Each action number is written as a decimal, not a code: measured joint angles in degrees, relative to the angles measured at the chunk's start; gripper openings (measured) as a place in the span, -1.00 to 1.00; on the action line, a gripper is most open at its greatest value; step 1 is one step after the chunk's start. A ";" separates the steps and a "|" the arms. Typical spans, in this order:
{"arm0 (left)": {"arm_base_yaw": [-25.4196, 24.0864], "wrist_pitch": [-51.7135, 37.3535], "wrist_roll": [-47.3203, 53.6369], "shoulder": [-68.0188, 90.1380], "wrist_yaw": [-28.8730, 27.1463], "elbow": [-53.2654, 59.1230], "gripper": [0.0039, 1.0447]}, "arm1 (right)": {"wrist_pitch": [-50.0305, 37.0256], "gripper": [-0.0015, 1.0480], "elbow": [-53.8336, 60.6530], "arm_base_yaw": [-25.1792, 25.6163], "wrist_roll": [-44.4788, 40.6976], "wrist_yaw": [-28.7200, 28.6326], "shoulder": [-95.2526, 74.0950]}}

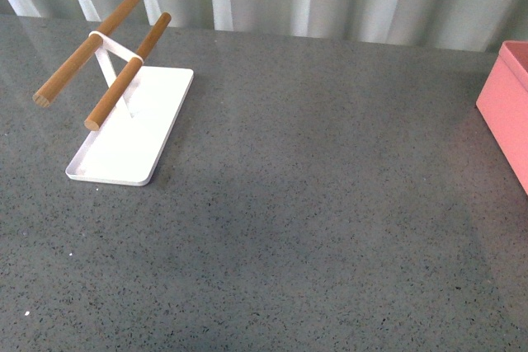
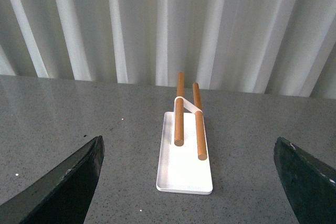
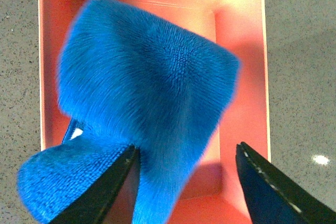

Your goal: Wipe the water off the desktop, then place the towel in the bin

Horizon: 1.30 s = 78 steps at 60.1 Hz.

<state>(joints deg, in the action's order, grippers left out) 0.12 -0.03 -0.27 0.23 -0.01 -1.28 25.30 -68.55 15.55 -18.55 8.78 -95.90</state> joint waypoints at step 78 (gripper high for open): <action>0.00 0.00 0.00 -0.04 0.00 0.00 0.88 | -77.48 -0.93 57.61 -10.05 17.59 -14.58 32.20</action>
<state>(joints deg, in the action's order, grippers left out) 0.12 -0.03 -0.27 0.19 -0.01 -1.28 -52.18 -10.94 5.50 -0.95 -5.80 -63.70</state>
